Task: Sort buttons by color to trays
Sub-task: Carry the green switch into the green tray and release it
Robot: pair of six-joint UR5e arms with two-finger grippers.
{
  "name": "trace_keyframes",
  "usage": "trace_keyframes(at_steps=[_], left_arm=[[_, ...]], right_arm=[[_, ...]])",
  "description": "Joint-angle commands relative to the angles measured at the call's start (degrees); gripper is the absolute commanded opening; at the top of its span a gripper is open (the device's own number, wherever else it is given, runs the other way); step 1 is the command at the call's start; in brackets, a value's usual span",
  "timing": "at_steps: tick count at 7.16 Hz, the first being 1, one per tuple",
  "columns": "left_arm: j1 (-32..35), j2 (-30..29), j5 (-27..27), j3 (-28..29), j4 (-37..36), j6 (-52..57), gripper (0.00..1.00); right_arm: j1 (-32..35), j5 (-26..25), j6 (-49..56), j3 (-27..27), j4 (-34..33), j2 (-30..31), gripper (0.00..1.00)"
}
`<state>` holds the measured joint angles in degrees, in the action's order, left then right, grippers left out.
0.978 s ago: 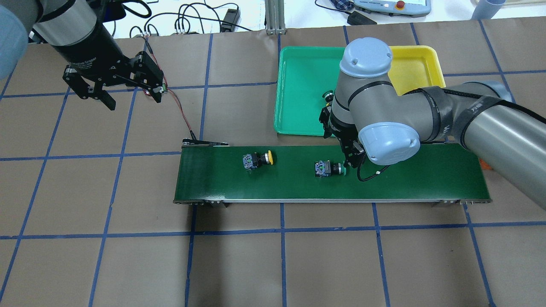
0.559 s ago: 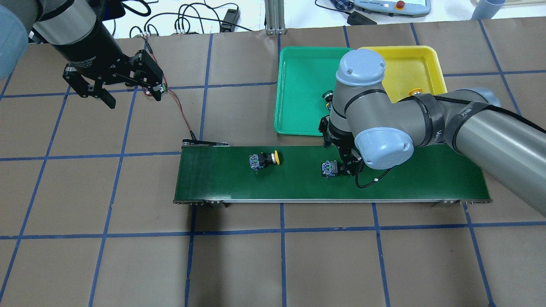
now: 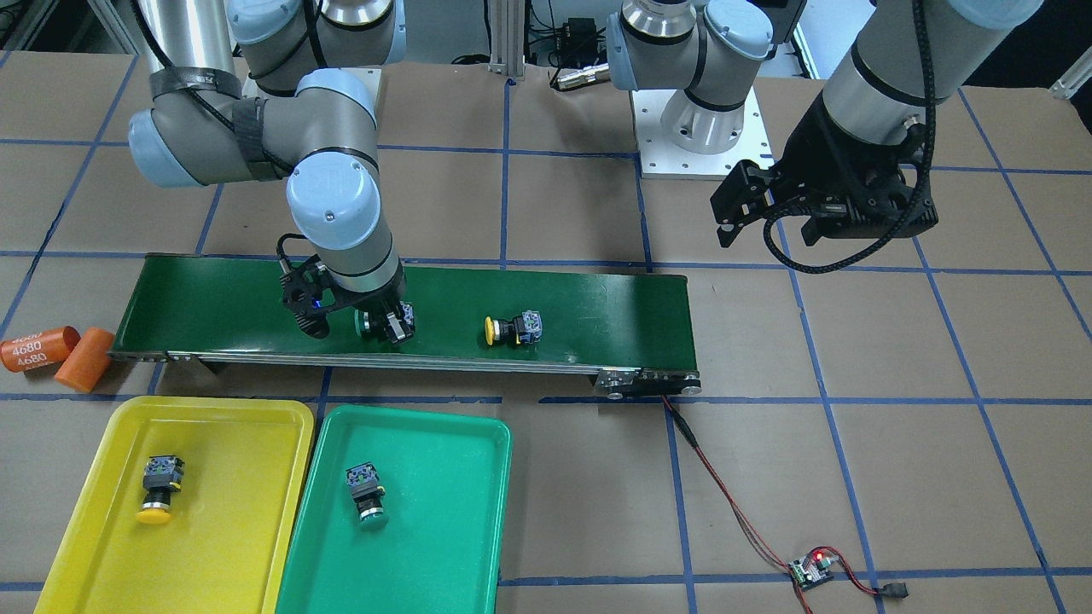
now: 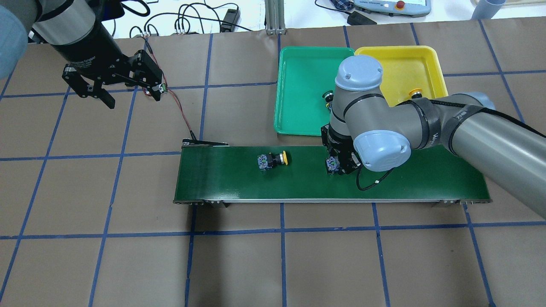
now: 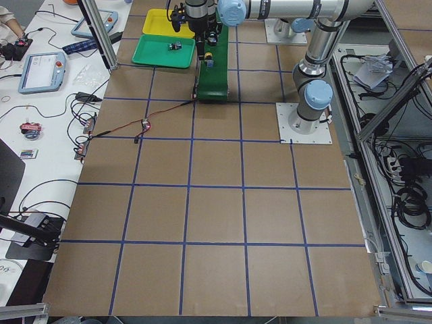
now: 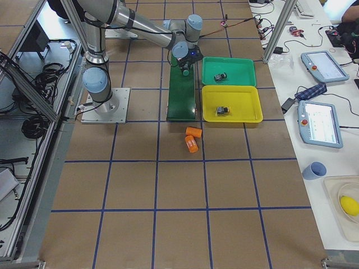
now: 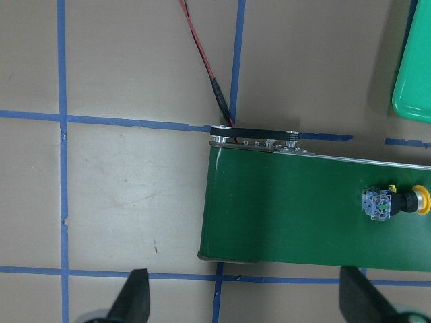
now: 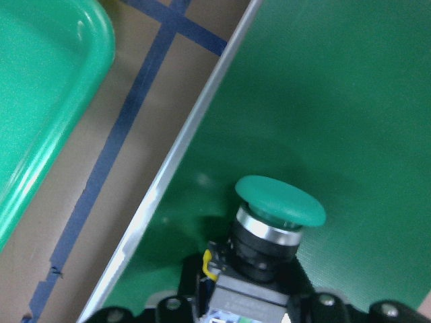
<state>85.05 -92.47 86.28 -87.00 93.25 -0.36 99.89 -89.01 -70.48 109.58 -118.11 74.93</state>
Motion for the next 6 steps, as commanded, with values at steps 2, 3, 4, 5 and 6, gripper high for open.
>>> trace_keyframes(at_steps=[2, 3, 4, 5, 6], left_arm=[[-0.1, 0.0, 0.0, 0.0, 0.0, 0.1, 1.0], [-0.1, 0.0, 0.0, 0.0, 0.0, 0.0, 1.0], [-0.2, 0.0, 0.0, 0.0, 0.0, 0.0, 1.0], [-0.2, 0.0, 0.0, 0.1, -0.1, 0.0, 1.0], [-0.2, 0.1, 0.0, 0.0, 0.0, 0.0, 1.0]], right_arm=[[-0.3, -0.5, 3.5, -5.2, 1.9, 1.2, 0.0], [-0.3, -2.8, 5.8, -9.2, 6.3, 1.1, 0.0], [-0.7, -5.5, 18.7, -12.2, 5.6, -0.1, 0.0], [-0.7, -5.9, 25.7, -14.9, 2.0, -3.6, 0.0], [-0.7, -7.0, 26.9, -18.2, -0.4, -7.7, 0.0]])
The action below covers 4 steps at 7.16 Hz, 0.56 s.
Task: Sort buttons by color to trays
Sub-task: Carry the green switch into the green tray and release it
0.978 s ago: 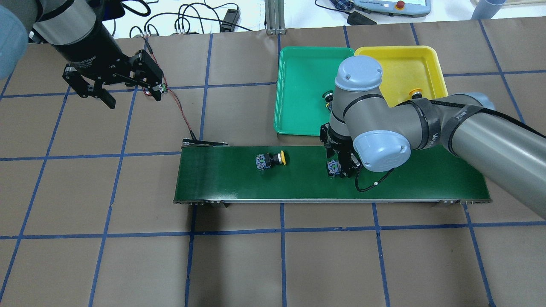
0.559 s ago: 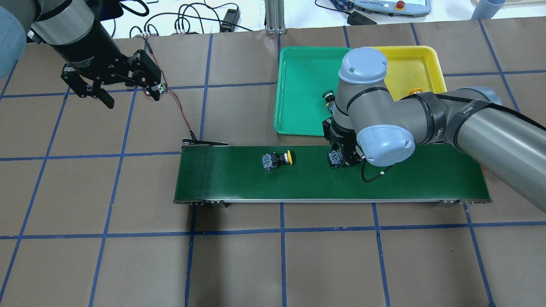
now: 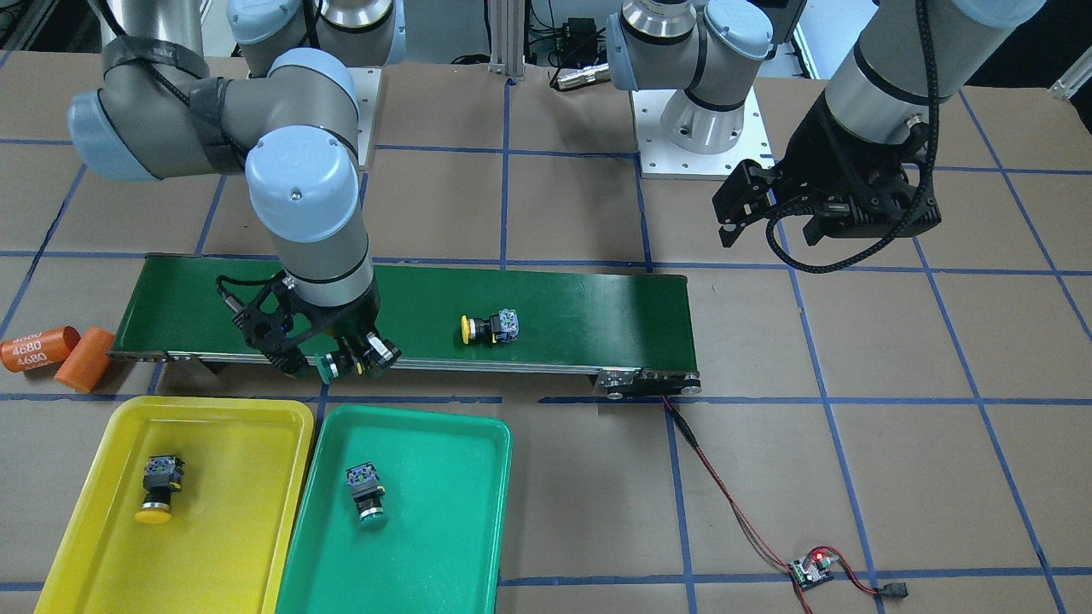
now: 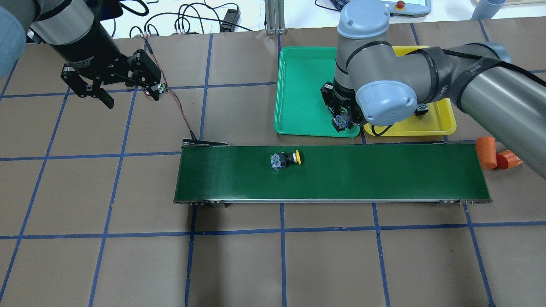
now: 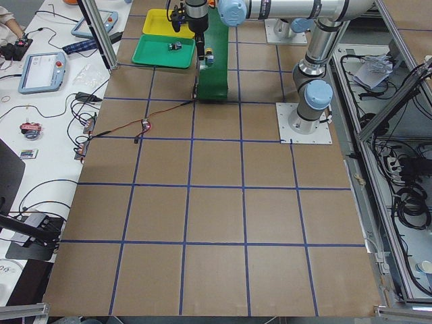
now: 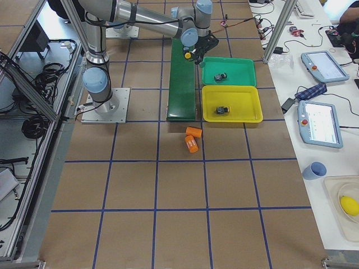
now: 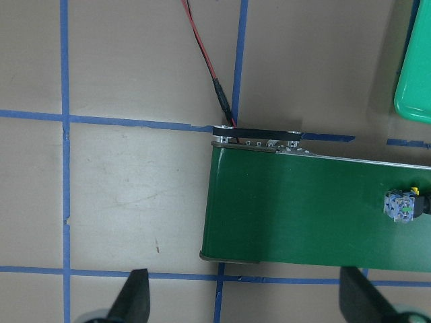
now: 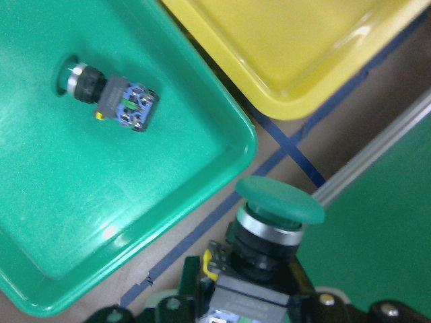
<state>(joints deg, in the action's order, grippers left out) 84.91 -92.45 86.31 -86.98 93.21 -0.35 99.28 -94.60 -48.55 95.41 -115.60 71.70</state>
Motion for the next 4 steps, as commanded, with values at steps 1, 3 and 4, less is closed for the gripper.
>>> trace_keyframes(at_steps=[1, 3, 4], left_arm=[[0.0, 0.0, 0.0, 0.0, 0.0, 0.1, 1.0], [0.1, 0.2, 0.1, 0.0, 0.0, 0.1, 1.0], [0.0, 0.1, 0.1, 0.0, 0.0, 0.1, 1.0]], right_arm=[[0.0, -1.4, 8.1, -7.0, -5.2, -8.6, 0.0], [0.8, -0.7, 14.3, -9.7, -9.4, -14.5, 0.0], [1.2, -0.4, 17.5, -9.8, -10.3, -15.0, 0.0]])
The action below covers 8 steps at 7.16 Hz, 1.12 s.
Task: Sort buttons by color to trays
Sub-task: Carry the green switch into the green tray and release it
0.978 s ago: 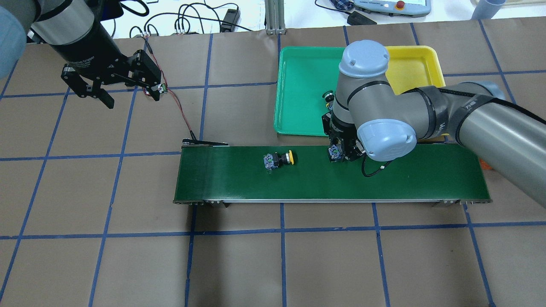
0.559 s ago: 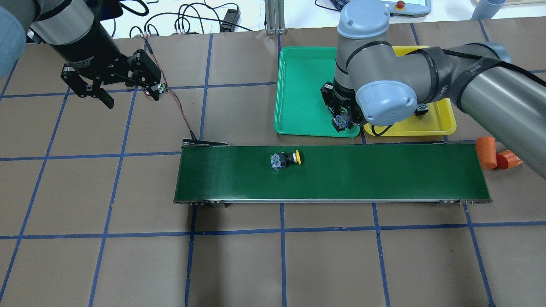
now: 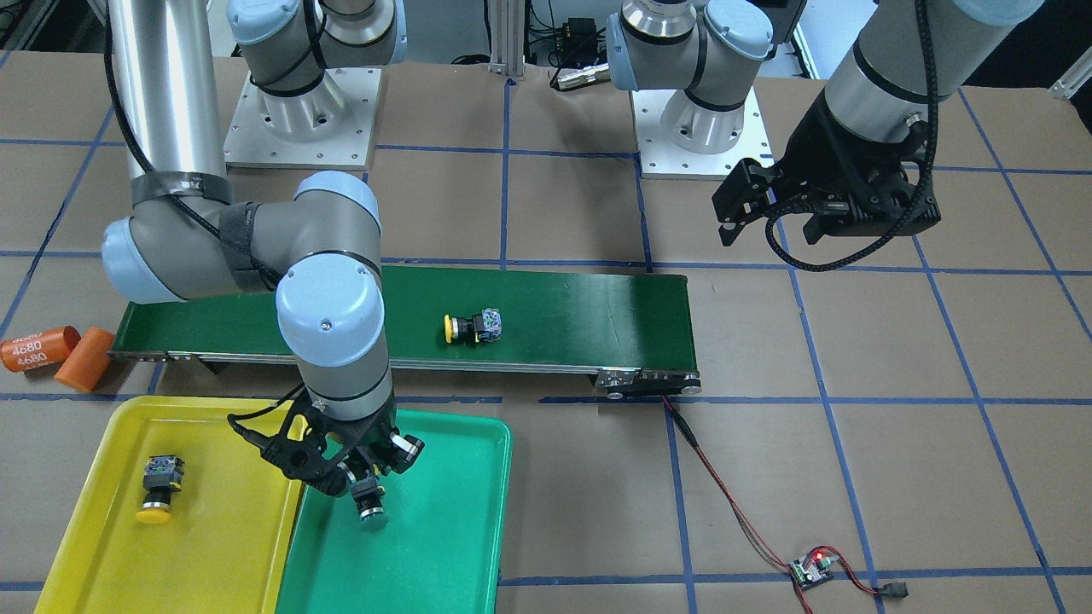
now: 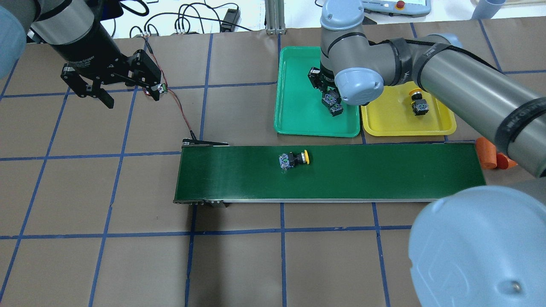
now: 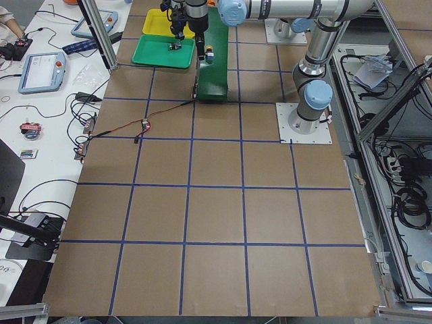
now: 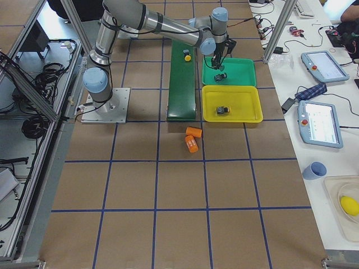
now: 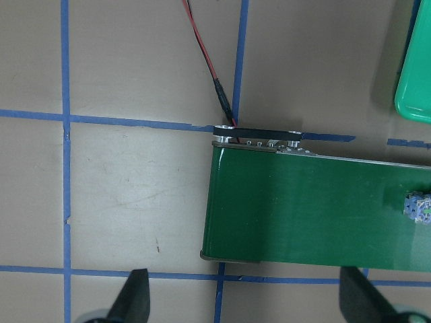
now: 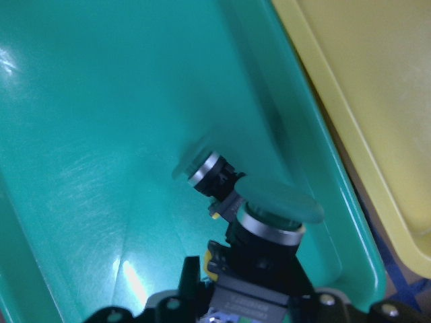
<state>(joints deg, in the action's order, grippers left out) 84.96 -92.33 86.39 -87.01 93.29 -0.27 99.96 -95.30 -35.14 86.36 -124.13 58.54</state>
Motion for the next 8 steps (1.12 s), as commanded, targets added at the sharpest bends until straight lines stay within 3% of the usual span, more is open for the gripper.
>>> trace_keyframes(at_steps=[1, 4, 5, 6, 8], left_arm=[[-0.1, 0.0, 0.0, 0.0, 0.1, 0.0, 1.0], [-0.1, 0.0, 0.0, 0.0, 0.0, -0.1, 1.0], [-0.1, 0.0, 0.0, 0.0, 0.0, -0.1, 1.0], [-0.1, 0.0, 0.0, 0.0, 0.0, -0.1, 1.0], [-0.1, 0.0, 0.0, 0.0, 0.0, -0.1, 1.0]], right_arm=[[0.9, 0.2, 8.6, -0.8, -2.3, -1.9, 0.0], [2.0, 1.5, 12.6, -0.8, -5.5, -3.9, 0.01], [2.0, 1.5, 13.5, -0.7, -7.7, -4.8, 0.69], [1.9, 1.7, 13.8, -0.8, -8.1, -4.9, 1.0], [1.3, 1.3, 13.5, -0.7, -7.3, -2.7, 1.0]])
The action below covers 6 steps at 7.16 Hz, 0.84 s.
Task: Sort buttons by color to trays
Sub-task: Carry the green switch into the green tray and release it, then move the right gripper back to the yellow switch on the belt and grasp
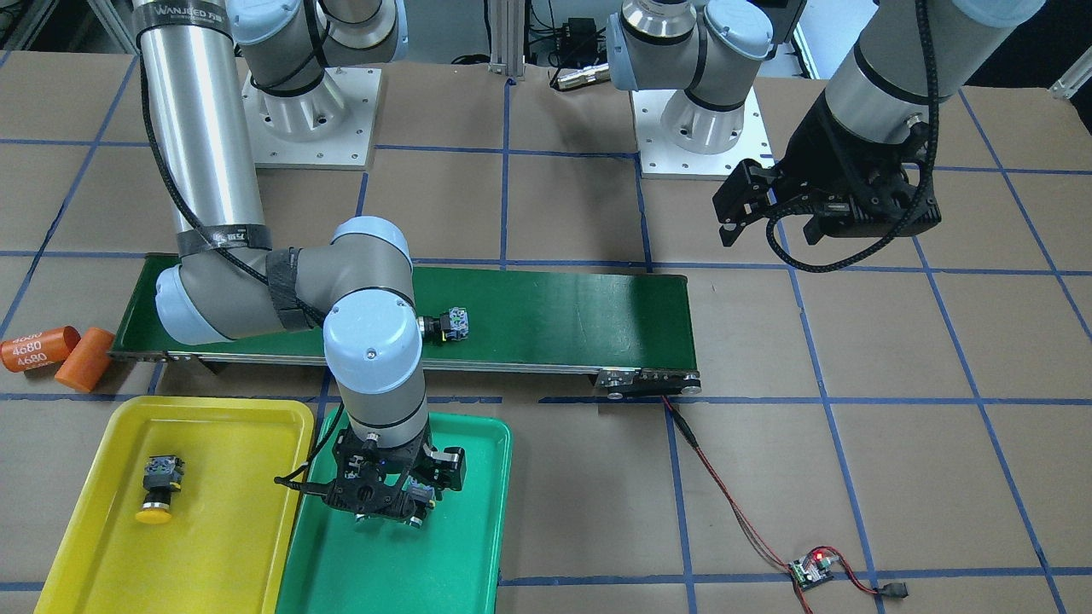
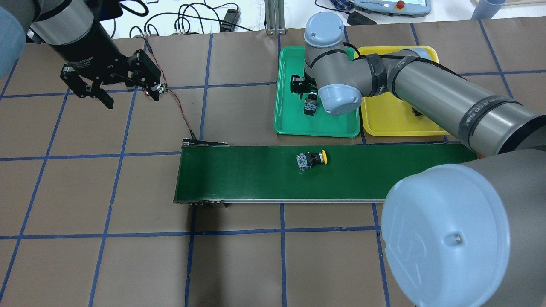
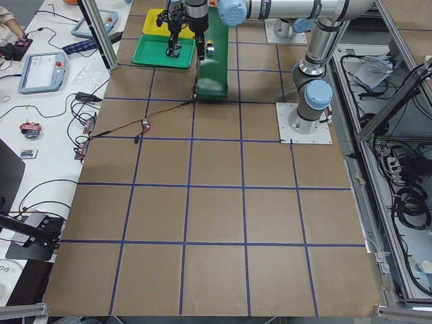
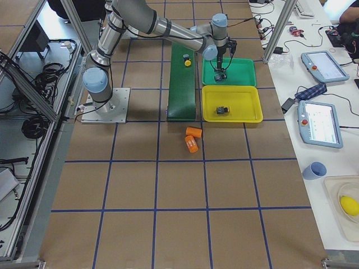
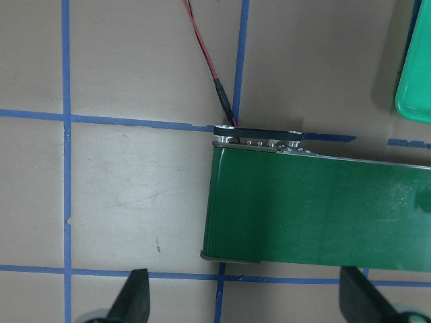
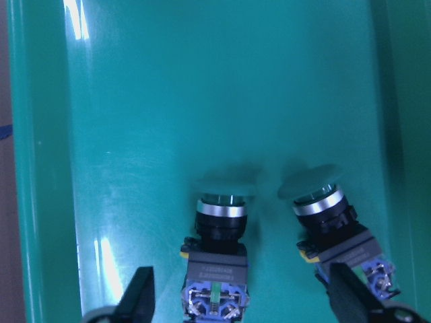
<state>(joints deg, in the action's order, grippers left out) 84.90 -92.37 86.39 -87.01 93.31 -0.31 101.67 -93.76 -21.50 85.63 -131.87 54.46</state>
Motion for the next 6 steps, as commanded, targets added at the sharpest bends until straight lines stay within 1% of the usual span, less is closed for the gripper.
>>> trace_keyframes(at_steps=[1, 2, 3, 4, 5, 6], left_arm=[[0.0, 0.1, 0.0, 0.0, -0.1, 0.0, 1.0], [-0.1, 0.0, 0.0, 0.0, -0.1, 0.1, 1.0], [-0.1, 0.1, 0.1, 0.1, -0.1, 0.1, 1.0], [-0.1, 0.2, 0.3, 0.2, -0.1, 0.1, 1.0], [0.0, 0.3, 0.3, 0.2, 0.1, 0.1, 1.0], [0.0, 0.3, 0.4, 0.8, 0.3, 0.1, 1.0]], right_arm=[[-0.6, -0.5, -0.9, 1.2, 6.2, 6.2, 1.0], [-1.1, -1.0, -5.4, 1.6, 15.5, 10.9, 1.0], [-1.2, -0.9, -19.2, 3.3, 20.1, 13.8, 1.0], [-1.5, -0.8, -27.1, 5.9, 20.5, 16.1, 1.0], [-1.1, -0.6, -30.3, 10.0, 21.8, 19.3, 1.0], [-1.0, -0.4, -37.4, 15.0, 21.2, 22.1, 1.0]])
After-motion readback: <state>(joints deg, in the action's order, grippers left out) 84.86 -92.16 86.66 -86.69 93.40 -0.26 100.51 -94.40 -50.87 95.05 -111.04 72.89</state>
